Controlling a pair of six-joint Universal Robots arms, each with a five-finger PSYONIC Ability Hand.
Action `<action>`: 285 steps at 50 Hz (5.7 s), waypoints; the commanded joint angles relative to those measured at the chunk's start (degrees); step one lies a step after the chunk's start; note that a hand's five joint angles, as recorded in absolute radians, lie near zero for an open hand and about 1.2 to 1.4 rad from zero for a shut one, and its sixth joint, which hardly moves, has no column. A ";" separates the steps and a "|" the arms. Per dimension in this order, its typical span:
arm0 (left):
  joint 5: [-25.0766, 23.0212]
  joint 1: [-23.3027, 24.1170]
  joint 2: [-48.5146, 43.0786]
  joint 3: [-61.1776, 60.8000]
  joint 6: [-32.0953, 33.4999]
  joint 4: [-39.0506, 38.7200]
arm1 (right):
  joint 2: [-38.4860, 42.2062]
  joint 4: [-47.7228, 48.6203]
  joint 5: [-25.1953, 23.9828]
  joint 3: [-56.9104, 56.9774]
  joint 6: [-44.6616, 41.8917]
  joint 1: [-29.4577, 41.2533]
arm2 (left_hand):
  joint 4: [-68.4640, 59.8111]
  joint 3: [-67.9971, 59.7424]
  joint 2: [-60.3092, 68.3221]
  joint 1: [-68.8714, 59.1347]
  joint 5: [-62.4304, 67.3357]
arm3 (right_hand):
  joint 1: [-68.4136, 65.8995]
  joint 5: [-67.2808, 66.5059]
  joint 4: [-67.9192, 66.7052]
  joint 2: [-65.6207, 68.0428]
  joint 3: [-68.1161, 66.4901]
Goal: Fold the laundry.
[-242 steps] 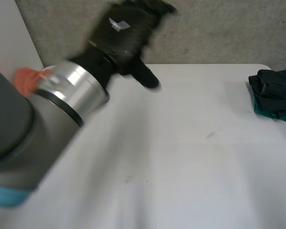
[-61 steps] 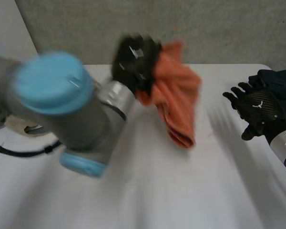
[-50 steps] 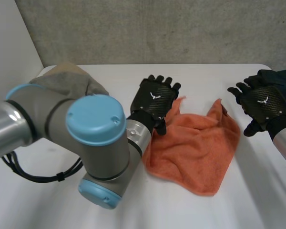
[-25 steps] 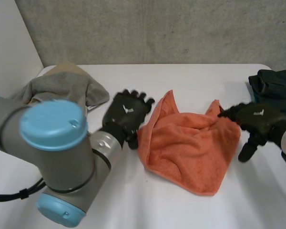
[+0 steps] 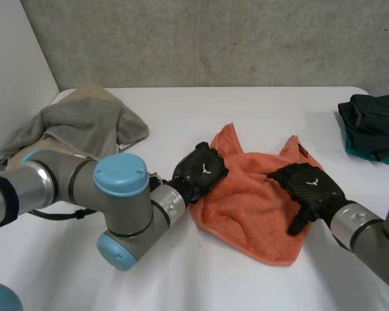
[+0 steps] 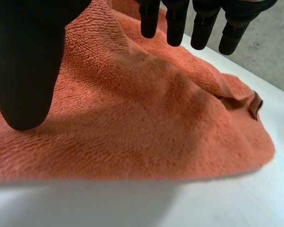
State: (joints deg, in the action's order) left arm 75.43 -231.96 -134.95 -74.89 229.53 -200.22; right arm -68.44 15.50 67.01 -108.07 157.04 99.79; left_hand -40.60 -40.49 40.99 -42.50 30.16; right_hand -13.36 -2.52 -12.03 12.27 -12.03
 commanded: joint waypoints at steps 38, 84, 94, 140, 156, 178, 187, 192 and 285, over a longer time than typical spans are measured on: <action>19.05 6.87 31.16 -19.16 -26.59 4.31 | 11.21 -10.14 -0.38 37.23 -4.20 9.54 | -39.40 -39.51 39.01 -37.50 39.84 | -66.64 -67.48 -67.97 67.73 -67.97; 22.13 8.98 37.92 -11.07 -27.38 7.12 | 10.87 2.43 8.23 14.02 10.49 7.26 | -39.40 -39.51 39.01 -37.50 39.84 | -19.75 -20.60 -21.09 20.84 -21.08; 22.92 8.46 40.73 -11.25 -28.88 7.21 | 9.49 3.14 16.40 17.90 5.82 6.64 | -39.40 -39.51 39.01 -37.50 39.84 | -66.64 -67.48 -67.97 67.73 -67.97; 26.43 -4.20 9.44 31.74 -1.98 -17.93 | 1.74 8.13 16.85 49.72 -21.43 3.65 | -39.40 -39.51 39.01 -37.50 39.84 | -66.64 -67.48 -67.97 67.73 -67.97; 28.81 -3.15 15.51 -1.12 -4.35 -12.13 | 7.97 -10.40 10.25 42.78 -16.95 5.76 | -39.40 -39.51 39.01 -37.50 39.84 | -66.64 -67.48 -67.97 67.73 -67.97; 29.43 2.30 27.72 -25.31 -10.07 -1.06 | 6.49 -18.22 9.02 20.81 -17.03 3.31 | 6.42 6.31 -6.81 8.31 -5.97 | -66.64 -67.48 -67.97 67.73 -67.97; 13.45 -11.74 31.15 -24.26 -9.80 0.26 | 3.49 -17.79 2.88 15.18 -16.94 0.93 | 28.03 27.92 -28.42 29.93 -27.59 | -66.64 -67.48 -67.97 67.73 -67.97; 0.96 -20.72 29.22 -23.11 -9.98 0.97 | 3.49 -17.43 2.52 13.94 -16.94 0.67 | 27.53 27.42 -27.92 29.43 -27.09 | -66.64 -67.48 -67.97 67.73 -67.97; -6.88 -28.55 3.55 -5.44 -9.98 1.93 | 4.11 -17.43 2.16 12.18 -17.21 -0.74 | -1.56 -1.67 1.16 0.34 2.00 | -66.64 -67.48 -67.97 67.73 -67.97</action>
State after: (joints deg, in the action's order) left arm 68.55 -260.52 -130.55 -80.35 218.74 -198.26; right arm -64.34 -1.94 69.16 -95.90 139.93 99.14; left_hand -36.02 -36.54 36.49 -37.33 25.84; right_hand -62.93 -59.60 -69.07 67.38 -68.42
